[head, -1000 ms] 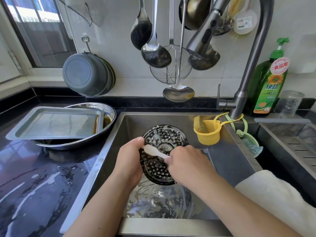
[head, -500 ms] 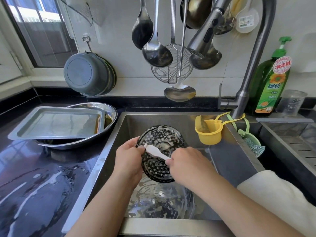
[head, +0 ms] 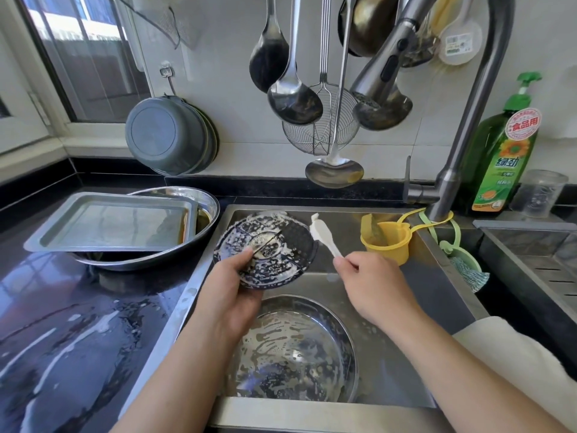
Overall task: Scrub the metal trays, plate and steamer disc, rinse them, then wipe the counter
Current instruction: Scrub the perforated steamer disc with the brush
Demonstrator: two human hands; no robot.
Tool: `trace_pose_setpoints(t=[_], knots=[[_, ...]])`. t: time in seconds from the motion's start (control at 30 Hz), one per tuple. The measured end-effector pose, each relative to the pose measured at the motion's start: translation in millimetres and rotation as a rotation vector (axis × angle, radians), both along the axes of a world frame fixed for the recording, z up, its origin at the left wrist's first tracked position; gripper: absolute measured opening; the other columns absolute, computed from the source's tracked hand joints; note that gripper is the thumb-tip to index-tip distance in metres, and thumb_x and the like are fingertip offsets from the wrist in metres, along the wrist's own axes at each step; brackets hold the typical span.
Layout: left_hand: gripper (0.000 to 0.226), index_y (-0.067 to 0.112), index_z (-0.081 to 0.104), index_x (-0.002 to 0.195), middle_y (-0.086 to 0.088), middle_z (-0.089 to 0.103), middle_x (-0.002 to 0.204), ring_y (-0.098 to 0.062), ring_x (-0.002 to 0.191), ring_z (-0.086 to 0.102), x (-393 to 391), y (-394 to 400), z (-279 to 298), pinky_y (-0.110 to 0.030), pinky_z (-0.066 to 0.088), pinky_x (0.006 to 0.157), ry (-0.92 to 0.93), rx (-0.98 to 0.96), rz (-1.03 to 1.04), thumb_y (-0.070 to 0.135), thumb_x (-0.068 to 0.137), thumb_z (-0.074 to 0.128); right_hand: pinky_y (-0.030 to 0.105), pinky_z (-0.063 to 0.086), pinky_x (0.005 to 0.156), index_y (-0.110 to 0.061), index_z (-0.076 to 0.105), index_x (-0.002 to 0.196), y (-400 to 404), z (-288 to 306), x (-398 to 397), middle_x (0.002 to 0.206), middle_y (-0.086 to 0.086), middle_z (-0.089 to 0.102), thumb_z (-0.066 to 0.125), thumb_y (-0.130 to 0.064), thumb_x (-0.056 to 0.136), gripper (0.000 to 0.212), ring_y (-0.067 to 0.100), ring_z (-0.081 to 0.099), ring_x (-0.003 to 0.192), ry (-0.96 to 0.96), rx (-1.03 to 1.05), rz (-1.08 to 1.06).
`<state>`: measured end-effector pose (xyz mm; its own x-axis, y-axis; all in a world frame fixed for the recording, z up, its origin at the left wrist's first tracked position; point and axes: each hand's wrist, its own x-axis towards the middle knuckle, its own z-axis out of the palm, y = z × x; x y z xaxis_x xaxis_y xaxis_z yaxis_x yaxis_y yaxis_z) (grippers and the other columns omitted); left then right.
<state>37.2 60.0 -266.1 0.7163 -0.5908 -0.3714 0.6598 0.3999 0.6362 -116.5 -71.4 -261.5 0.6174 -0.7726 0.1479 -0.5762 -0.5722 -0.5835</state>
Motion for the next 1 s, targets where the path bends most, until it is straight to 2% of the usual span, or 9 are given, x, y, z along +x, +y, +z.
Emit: trace_pose_setpoints(t=[0.1, 0.17, 0.23, 0.3, 0.37, 0.57, 0.73, 0.9, 1.0], knots=[[0.037, -0.001, 0.056, 0.134, -0.023, 0.073, 0.119, -0.037, 0.112, 0.071, -3.2, -1.7, -0.1, -0.052, 0.051, 0.107, -0.028, -0.042, -0.008, -0.007, 0.098, 0.049, 0.039, 0.031, 0.057, -0.013, 0.049, 0.061, 1.4, -1.5, 0.3, 0.058, 0.005, 0.05, 0.051, -0.04, 0.103, 0.05, 0.03, 0.047, 0.065, 0.017, 0.024, 0.037], [0.034, 0.002, 0.059, 0.13, -0.021, 0.074, 0.117, -0.036, 0.109, 0.073, -3.4, -1.7, -2.0, -0.053, 0.054, 0.103, -0.084, -0.003, 0.003, -0.008, 0.098, 0.051, 0.039, 0.036, 0.057, -0.012, 0.061, 0.069, 0.3, -3.2, -0.4, 0.061, 0.007, 0.057, 0.051, -0.042, 0.103, 0.046, 0.032, 0.053, 0.066, 0.045, 0.042, 0.055], [0.034, 0.004, 0.06, 0.126, -0.018, 0.076, 0.114, -0.035, 0.104, 0.074, -1.5, 0.2, -4.7, -0.051, 0.06, 0.087, -0.139, 0.096, 0.036, -0.008, 0.095, 0.056, 0.037, 0.038, 0.056, -0.012, 0.068, 0.078, 0.2, -2.9, -1.3, 0.067, 0.009, 0.063, 0.051, -0.042, 0.102, 0.042, 0.033, 0.058, 0.069, 0.077, 0.044, 0.07], [0.033, 0.007, 0.062, 0.119, -0.017, 0.076, 0.108, -0.037, 0.095, 0.075, 0.4, 1.8, -7.8, -0.045, 0.062, 0.065, -0.193, 0.192, 0.06, -0.008, 0.09, 0.062, 0.036, 0.034, 0.056, -0.013, 0.061, 0.07, -0.6, -0.3, -2.5, 0.064, 0.008, 0.059, 0.051, -0.042, 0.102, 0.044, 0.032, 0.055, 0.068, 0.056, 0.019, 0.059], [0.026, 0.01, 0.065, 0.106, -0.017, 0.076, 0.099, -0.039, 0.088, 0.074, -0.8, 2.0, -7.5, -0.041, 0.059, 0.054, -0.259, 0.258, 0.083, -0.008, 0.087, 0.067, 0.037, 0.033, 0.056, -0.015, 0.051, 0.063, -0.5, 4.0, -3.5, 0.06, 0.004, 0.053, 0.051, -0.043, 0.103, 0.048, 0.029, 0.05, 0.065, 0.026, -0.006, 0.042], [0.029, 0.011, 0.07, 0.101, -0.01, 0.08, 0.091, -0.031, 0.085, 0.078, -5.7, -0.6, -5.8, -0.043, 0.062, 0.071, -0.42, 0.298, 0.069, -0.006, 0.079, 0.079, 0.037, 0.033, 0.053, -0.015, 0.05, 0.064, 11.0, -0.5, 0.4, 0.06, 0.004, 0.054, 0.05, -0.044, 0.102, 0.049, 0.029, 0.054, 0.065, 0.132, -0.037, 0.139], [0.033, 0.008, 0.071, 0.108, -0.011, 0.08, 0.095, -0.033, 0.089, 0.078, -5.9, -1.6, -4.2, -0.05, 0.063, 0.081, -0.435, 0.287, 0.023, -0.006, 0.079, 0.079, 0.035, 0.035, 0.053, -0.017, 0.055, 0.07, 8.0, 6.6, -2.1, 0.066, 0.002, 0.058, 0.047, -0.044, 0.104, 0.043, 0.022, 0.053, 0.065, 0.097, -0.09, -0.001], [0.034, 0.003, 0.069, 0.109, -0.015, 0.079, 0.091, -0.032, 0.078, 0.078, -7.0, -1.6, -3.8, -0.038, 0.061, 0.059, -0.37, 0.295, -0.009, -0.009, 0.077, 0.077, 0.033, 0.032, 0.049, -0.018, 0.055, 0.069, 23.7, 5.1, 2.4, 0.063, 0.0, 0.057, 0.05, -0.045, 0.103, 0.043, 0.02, 0.053, 0.06, 0.163, -0.048, 0.151], [0.038, 0.002, 0.068, 0.112, -0.016, 0.079, 0.091, -0.033, 0.078, 0.078, -5.3, -1.2, -5.3, -0.038, 0.06, 0.059, -0.359, 0.313, -0.016, -0.008, 0.076, 0.077, 0.033, 0.032, 0.05, -0.019, 0.054, 0.071, 20.2, 5.2, 4.0, 0.068, 0.001, 0.058, 0.048, -0.046, 0.103, 0.042, 0.02, 0.053, 0.063, 0.198, -0.061, 0.112]])
